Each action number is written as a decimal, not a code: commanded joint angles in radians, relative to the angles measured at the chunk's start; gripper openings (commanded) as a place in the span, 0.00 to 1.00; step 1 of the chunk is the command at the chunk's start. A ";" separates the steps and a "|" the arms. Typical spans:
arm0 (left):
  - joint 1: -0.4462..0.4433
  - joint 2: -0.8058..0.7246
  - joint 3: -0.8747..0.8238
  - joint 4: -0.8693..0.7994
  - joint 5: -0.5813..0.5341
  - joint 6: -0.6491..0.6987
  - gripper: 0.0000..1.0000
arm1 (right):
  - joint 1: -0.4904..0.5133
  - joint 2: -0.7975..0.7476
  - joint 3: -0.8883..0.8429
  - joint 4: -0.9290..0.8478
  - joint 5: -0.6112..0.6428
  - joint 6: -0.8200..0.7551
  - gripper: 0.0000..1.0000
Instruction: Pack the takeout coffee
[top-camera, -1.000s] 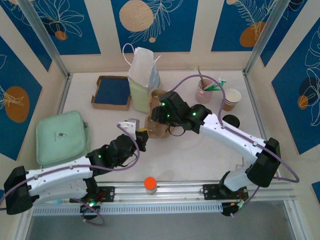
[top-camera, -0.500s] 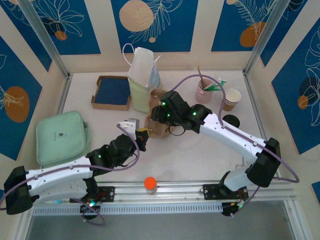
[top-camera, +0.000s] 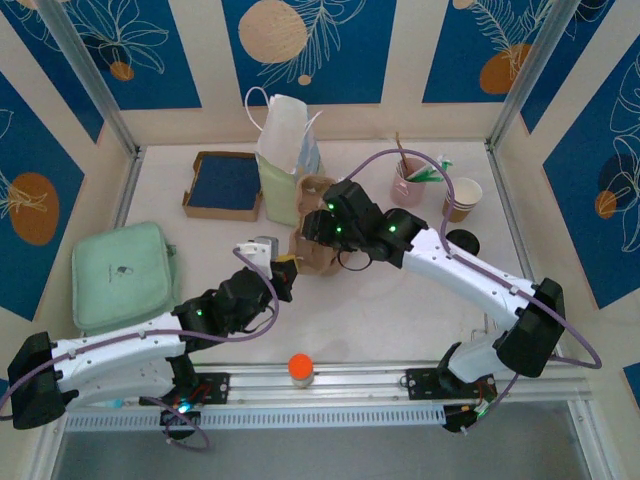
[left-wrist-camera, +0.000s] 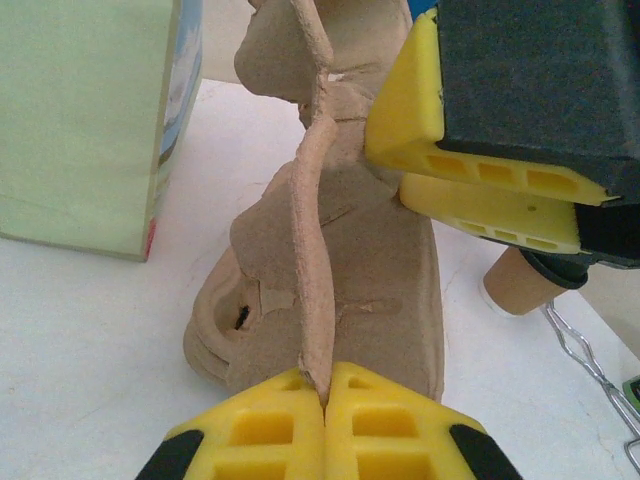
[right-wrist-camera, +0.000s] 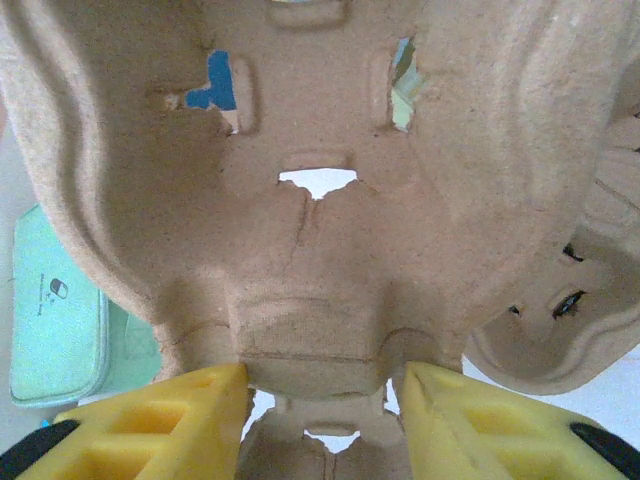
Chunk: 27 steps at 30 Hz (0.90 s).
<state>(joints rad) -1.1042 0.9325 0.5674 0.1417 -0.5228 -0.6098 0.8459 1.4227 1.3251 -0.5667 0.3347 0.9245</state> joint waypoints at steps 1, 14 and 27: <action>-0.031 -0.009 0.004 0.067 0.043 0.038 0.00 | -0.019 -0.016 -0.020 0.051 0.008 0.004 0.48; -0.031 -0.014 -0.001 0.064 0.034 0.037 0.00 | -0.031 -0.047 -0.055 0.098 -0.027 -0.002 0.51; -0.030 -0.017 0.008 0.067 0.043 0.047 0.00 | -0.015 -0.001 -0.013 0.028 -0.009 -0.016 0.36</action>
<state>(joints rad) -1.1133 0.9321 0.5674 0.1486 -0.5228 -0.5922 0.8253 1.4029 1.2835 -0.5171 0.3073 0.9192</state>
